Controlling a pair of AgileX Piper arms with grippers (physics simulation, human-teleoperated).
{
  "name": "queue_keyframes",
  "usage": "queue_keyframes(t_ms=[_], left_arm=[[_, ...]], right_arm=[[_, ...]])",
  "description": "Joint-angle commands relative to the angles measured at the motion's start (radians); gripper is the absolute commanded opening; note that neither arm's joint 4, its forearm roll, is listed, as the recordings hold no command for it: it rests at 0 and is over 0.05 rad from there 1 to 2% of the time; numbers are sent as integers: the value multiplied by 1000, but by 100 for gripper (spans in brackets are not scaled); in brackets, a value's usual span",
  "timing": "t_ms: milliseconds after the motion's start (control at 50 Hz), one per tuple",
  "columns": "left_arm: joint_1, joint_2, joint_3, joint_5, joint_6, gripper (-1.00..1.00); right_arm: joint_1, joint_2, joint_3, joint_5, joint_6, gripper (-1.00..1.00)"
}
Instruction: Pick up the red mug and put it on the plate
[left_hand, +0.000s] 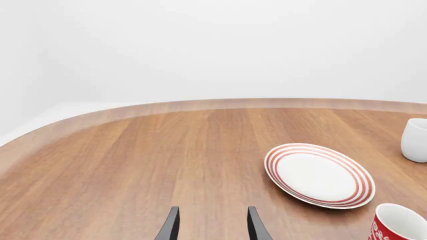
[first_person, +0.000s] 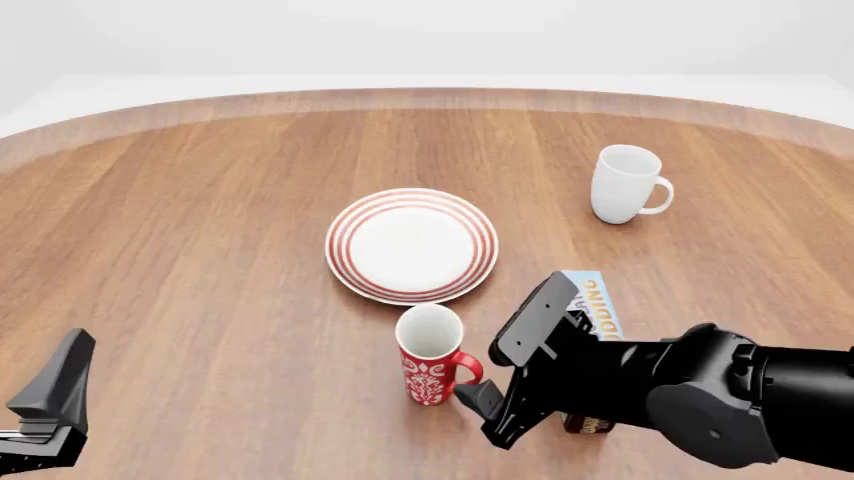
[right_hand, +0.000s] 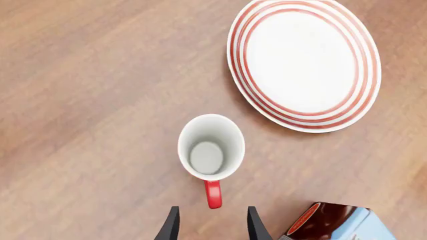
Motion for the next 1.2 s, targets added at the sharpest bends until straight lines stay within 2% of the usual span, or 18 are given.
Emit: queue_keyframes(t_ms=[20, 340, 1200], left_arm=[[0, 0, 0, 0, 0, 100], [0, 0, 0, 0, 0, 100], [0, 0, 0, 0, 0, 100]], right_arm=[[9, 47, 7, -49, 20, 100], [16, 122, 4, -93, 30, 100], [28, 163, 24, -142, 70, 100]])
